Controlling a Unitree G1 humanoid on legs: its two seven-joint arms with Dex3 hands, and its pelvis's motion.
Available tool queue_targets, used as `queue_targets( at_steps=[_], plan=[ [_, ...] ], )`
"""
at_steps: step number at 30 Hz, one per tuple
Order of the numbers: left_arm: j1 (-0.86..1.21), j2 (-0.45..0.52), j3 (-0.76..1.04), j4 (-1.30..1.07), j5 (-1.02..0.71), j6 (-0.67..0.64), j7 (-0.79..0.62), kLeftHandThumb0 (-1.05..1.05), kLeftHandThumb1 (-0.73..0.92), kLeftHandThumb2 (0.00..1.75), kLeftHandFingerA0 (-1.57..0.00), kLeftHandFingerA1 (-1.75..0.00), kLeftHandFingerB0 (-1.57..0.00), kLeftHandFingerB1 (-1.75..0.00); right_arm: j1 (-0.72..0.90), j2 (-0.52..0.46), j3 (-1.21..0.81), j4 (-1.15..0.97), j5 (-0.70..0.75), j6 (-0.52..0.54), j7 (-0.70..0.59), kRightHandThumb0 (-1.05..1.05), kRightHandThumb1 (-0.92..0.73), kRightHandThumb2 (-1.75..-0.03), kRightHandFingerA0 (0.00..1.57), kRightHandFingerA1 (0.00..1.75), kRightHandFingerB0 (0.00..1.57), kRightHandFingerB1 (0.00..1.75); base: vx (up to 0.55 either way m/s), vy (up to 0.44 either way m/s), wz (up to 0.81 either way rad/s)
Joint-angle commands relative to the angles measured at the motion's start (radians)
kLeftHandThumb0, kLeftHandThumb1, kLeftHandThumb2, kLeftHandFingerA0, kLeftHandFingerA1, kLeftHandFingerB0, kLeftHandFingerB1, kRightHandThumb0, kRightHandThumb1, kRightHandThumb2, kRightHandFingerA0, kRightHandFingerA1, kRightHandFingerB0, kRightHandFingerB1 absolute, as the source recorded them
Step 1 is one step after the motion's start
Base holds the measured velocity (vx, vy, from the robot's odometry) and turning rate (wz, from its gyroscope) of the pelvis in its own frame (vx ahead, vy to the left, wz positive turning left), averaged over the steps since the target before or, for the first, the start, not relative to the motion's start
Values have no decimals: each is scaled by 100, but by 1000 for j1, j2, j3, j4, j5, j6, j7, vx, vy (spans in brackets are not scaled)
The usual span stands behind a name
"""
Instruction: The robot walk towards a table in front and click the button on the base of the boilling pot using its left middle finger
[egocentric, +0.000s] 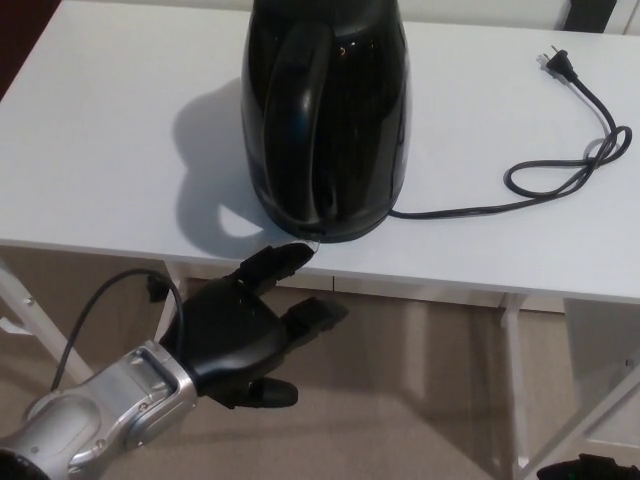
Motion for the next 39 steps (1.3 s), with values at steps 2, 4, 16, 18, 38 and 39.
queue_targets(
  at_steps=[2,4,16,18,38,39],
  plan=[
    [47,41,-10,-70,16,-31,34,-85,76,111,-26,-46,-5,-35,-3,-17,-2,-5,-4,1,4,-34,-37,-73,89,70,60,59,0,0,0],
    [84,64,-5,-139,19,-38,37,-83,92,68,-36,-31,-16,-26,-3,-18,-3,-2,-2,-5,6,-33,-36,-72,89,70,60,60,0,0,0],
    [424,215,3,-406,20,-121,66,-85,73,105,-32,-46,-15,-41,2,-21,-3,30,1,-23,18,-28,-51,-54,91,54,67,48,0,0,0],
    [448,209,-8,-333,21,-112,65,-84,71,104,-33,-47,-14,-41,-2,-15,0,35,-4,-4,7,-26,-49,-55,94,56,68,49,0,0,0],
    [366,-86,408,613,-554,-155,-172,-80,68,99,-35,-50,-12,-40,-7,-12,9,34,-9,13,7,-27,-49,-55,94,55,68,48,0,0,0],
    [362,-89,426,625,-561,-152,-176,-76,65,96,-34,-49,-12,-40,-6,-11,7,33,-5,12,10,-27,-49,-54,93,55,68,49,0,0,0]
  ],
)
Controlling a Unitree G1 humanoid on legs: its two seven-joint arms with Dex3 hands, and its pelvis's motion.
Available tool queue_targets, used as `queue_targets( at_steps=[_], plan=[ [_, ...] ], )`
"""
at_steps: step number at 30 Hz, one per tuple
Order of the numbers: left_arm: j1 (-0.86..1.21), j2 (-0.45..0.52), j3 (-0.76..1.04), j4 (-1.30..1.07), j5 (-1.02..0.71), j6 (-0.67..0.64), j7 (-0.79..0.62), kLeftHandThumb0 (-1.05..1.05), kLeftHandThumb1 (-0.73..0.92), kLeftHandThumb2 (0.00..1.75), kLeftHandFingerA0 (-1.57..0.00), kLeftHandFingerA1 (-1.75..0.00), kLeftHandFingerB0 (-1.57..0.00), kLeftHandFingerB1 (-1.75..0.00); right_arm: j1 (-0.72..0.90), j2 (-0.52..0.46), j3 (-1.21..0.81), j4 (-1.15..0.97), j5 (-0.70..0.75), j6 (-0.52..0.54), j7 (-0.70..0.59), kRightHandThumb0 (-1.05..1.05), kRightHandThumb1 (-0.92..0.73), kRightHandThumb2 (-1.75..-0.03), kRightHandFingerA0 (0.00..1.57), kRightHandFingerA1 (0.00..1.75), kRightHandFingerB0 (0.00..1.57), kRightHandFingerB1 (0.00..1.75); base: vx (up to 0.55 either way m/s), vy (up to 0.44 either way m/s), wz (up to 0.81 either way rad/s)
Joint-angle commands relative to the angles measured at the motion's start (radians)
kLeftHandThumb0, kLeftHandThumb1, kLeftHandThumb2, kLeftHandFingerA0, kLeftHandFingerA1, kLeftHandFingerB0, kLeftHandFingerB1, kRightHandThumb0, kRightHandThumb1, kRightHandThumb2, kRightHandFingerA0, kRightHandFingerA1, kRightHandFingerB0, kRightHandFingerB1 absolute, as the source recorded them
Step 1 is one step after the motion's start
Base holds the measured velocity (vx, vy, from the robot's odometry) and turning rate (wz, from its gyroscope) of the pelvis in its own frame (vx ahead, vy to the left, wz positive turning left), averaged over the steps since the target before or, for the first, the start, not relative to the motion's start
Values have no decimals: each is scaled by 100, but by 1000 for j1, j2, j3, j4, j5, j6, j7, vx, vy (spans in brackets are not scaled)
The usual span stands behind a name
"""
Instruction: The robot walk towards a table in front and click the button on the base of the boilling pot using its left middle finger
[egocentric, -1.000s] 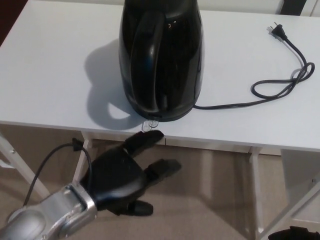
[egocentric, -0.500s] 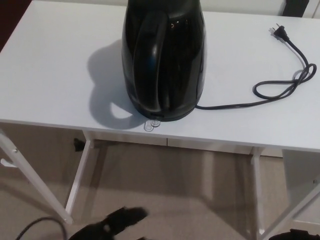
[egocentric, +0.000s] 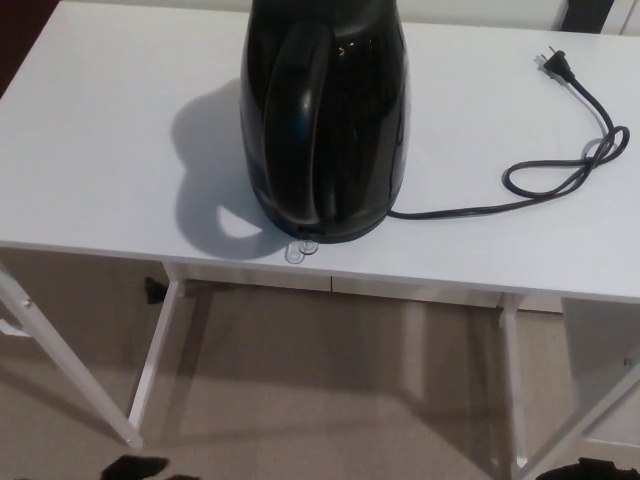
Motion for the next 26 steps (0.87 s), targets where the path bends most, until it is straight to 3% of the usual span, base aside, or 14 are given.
queue_targets(
  at_steps=[1,2,3,6,7,8,26],
  plan=[
    [-29,-60,199,238,-322,-32,-110,-76,65,96,-34,-49,-12,-40,0,-5,-2,6,-2,27,2,-27,-49,-54,93,55,68,49,0,0,0],
    [-37,-61,213,253,-325,-36,-111,-75,64,95,-34,-49,-12,-40,-5,-4,-2,7,0,29,5,-27,-50,-53,93,54,68,48,0,0,0],
    [-41,-64,228,263,-335,-31,-121,-76,64,94,-34,-49,-11,-40,-6,-4,-2,7,1,30,5,-34,-37,-72,89,69,60,59,0,0,0],
    [-56,-71,273,299,-359,-39,-144,-74,62,92,-35,-49,-12,-40,-13,-6,5,11,-9,30,-4,-35,-37,-72,89,69,61,59,0,0,0],
    [-58,-73,283,302,-362,-42,-153,-75,61,93,-34,-49,-12,-40,-14,-5,4,10,-8,35,-2,-29,-50,-54,93,54,68,48,0,0,0],
    [-69,-72,288,299,-362,-44,-158,-75,61,93,-34,-49,-12,-40,-26,-6,0,15,-2,30,2,-34,-37,-72,89,69,60,59,0,0,0],
    [-62,-51,309,230,-402,-23,-227,-74,62,92,-32,-49,-9,-39,-51,-2,3,55,-4,10,-4,-34,-37,-73,87,70,60,59,0,0,0]
  ],
)
